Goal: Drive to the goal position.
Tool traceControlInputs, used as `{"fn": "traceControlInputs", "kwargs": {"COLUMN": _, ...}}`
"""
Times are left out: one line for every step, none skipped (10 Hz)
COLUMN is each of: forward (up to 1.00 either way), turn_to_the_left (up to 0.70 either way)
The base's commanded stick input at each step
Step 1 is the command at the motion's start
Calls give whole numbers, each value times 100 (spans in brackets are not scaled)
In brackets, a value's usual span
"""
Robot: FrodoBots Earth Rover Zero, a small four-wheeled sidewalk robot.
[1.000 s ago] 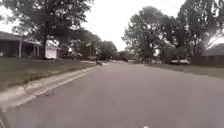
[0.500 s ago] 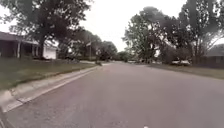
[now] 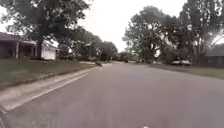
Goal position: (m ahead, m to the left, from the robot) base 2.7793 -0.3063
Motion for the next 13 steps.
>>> {"fn": "traceControlInputs", "kwargs": {"forward": 70, "turn_to_the_left": 0}}
{"fn": "traceControlInputs", "kwargs": {"forward": 70, "turn_to_the_left": 0}}
{"fn": "traceControlInputs", "kwargs": {"forward": 70, "turn_to_the_left": 0}}
{"fn": "traceControlInputs", "kwargs": {"forward": 70, "turn_to_the_left": 0}}
{"fn": "traceControlInputs", "kwargs": {"forward": 70, "turn_to_the_left": 0}}
{"fn": "traceControlInputs", "kwargs": {"forward": 70, "turn_to_the_left": 0}}
{"fn": "traceControlInputs", "kwargs": {"forward": 70, "turn_to_the_left": 0}}
{"fn": "traceControlInputs", "kwargs": {"forward": 70, "turn_to_the_left": 0}}
{"fn": "traceControlInputs", "kwargs": {"forward": 70, "turn_to_the_left": 0}}
{"fn": "traceControlInputs", "kwargs": {"forward": 70, "turn_to_the_left": 0}}
{"fn": "traceControlInputs", "kwargs": {"forward": 70, "turn_to_the_left": 0}}
{"fn": "traceControlInputs", "kwargs": {"forward": 70, "turn_to_the_left": 0}}
{"fn": "traceControlInputs", "kwargs": {"forward": 70, "turn_to_the_left": 0}}
